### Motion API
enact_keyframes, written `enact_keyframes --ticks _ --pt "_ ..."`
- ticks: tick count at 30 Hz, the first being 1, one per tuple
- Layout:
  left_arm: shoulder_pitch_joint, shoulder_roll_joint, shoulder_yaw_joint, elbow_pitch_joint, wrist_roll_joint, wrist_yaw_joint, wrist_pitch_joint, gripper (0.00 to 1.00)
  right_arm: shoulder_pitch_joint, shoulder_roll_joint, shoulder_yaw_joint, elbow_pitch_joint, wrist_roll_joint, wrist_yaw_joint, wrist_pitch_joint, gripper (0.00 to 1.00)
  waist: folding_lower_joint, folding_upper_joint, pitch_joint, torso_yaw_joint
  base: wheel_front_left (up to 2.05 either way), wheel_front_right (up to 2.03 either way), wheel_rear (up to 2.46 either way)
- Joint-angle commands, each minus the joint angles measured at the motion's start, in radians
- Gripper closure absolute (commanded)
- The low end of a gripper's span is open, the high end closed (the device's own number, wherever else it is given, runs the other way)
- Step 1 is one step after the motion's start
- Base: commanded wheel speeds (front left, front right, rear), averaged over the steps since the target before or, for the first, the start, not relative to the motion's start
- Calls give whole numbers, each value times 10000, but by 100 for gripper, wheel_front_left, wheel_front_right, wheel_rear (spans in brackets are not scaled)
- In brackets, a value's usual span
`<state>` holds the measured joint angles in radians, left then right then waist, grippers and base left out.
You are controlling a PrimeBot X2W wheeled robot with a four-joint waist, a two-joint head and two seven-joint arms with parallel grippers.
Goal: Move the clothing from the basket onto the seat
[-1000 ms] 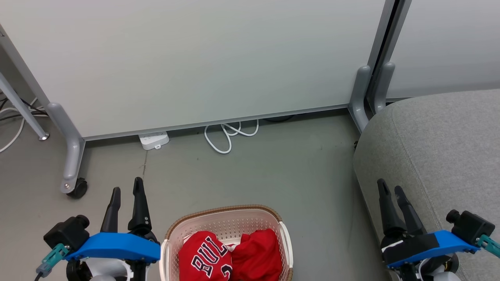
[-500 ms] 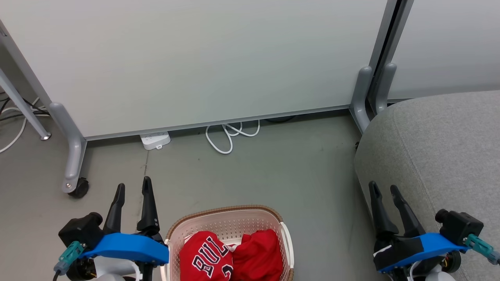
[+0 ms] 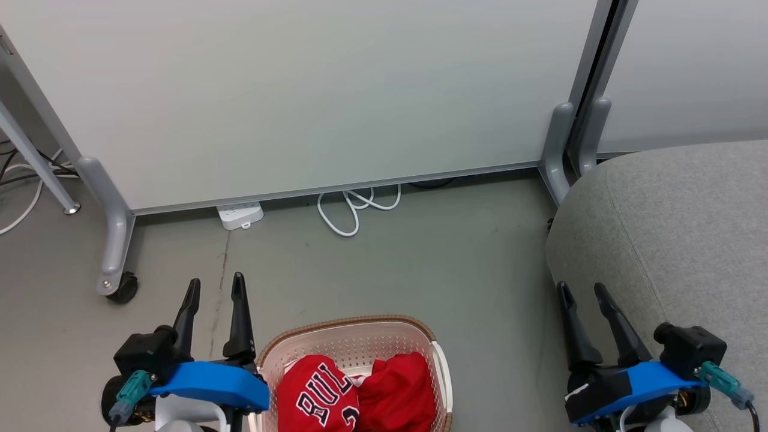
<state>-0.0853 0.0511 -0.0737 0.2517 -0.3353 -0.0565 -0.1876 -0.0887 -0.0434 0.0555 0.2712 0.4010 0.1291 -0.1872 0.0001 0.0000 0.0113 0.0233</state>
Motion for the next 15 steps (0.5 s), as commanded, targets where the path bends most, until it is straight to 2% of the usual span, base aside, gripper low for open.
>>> enact_keyframes --ticks 1,15 --pt "-214 38 -41 -25 344 34 -115 0 -98 -79 30 -24 -345 20 -116 0 0 0 0 7 0 0 0" --pt "-218 35 -191 114 1460 29 -379 0 -56 -86 148 81 -1411 22 -385 0 0 0 22 56 0 0 0"
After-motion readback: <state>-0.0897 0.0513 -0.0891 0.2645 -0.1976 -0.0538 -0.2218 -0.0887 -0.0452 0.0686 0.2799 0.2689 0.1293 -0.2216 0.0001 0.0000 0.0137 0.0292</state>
